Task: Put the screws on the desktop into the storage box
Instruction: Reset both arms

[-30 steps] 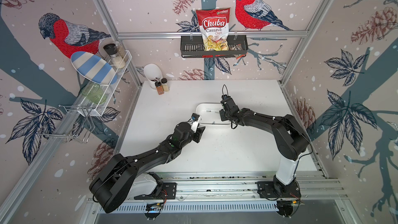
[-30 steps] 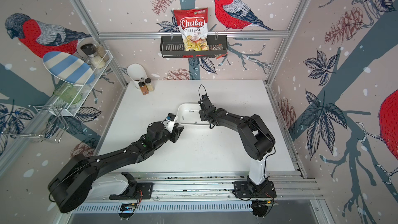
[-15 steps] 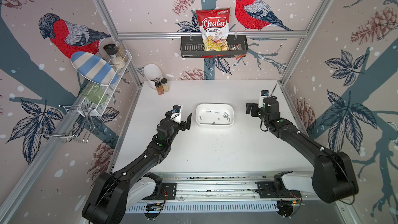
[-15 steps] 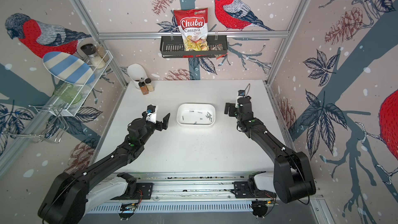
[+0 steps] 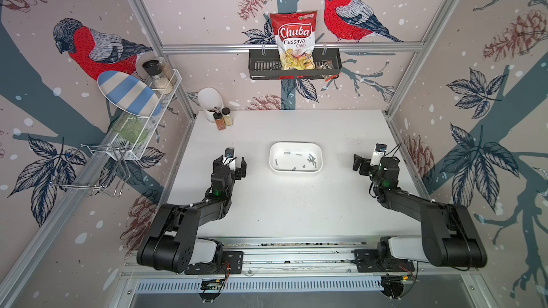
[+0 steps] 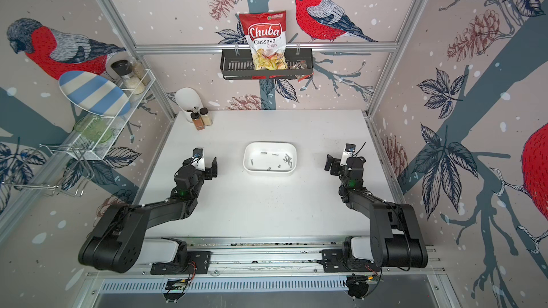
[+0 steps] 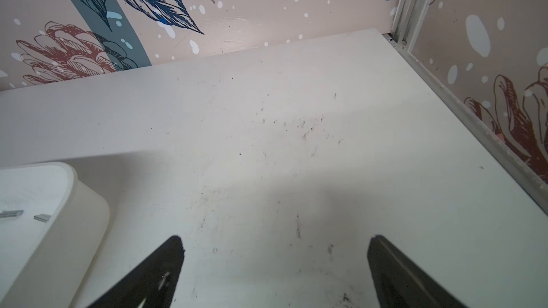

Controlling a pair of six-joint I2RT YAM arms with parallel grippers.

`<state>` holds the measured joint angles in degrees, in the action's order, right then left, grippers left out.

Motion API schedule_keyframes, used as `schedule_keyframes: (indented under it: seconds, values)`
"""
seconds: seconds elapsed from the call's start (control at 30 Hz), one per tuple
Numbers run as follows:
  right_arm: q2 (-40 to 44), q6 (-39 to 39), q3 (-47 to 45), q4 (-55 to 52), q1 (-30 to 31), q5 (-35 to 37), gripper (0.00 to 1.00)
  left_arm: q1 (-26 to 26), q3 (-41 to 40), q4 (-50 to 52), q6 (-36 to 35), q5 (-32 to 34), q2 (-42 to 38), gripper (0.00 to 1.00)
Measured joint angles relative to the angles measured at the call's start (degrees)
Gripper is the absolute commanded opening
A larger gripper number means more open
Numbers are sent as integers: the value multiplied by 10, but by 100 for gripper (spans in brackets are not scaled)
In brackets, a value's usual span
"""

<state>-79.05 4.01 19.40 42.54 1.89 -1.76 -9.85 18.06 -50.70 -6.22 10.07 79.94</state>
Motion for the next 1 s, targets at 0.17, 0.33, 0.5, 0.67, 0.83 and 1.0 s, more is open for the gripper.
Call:
schedule_keyframes:
  seconds: [0.17, 0.33, 0.5, 0.67, 0.83, 1.0]
  values:
    - [-40, -17, -14, 93, -8, 19, 100, 53, -19, -59, 10, -42, 27, 91]
    - [-57, -8, -31, 157, -30, 40, 100, 93, -33, -118, 42, -84, 69, 93]
    - [-79, -6, -75, 231, -27, 44, 100, 96, -35, -143, 54, -91, 71, 95]
    - [-76, -6, -70, 263, -25, 45, 100, 96, -35, -147, 59, -96, 72, 96]
    - [-73, -6, -68, 259, -25, 47, 100, 96, -34, -147, 62, -85, 72, 96]
    - [-72, -6, -68, 260, -25, 47, 100, 96, -34, -147, 64, -84, 72, 96]
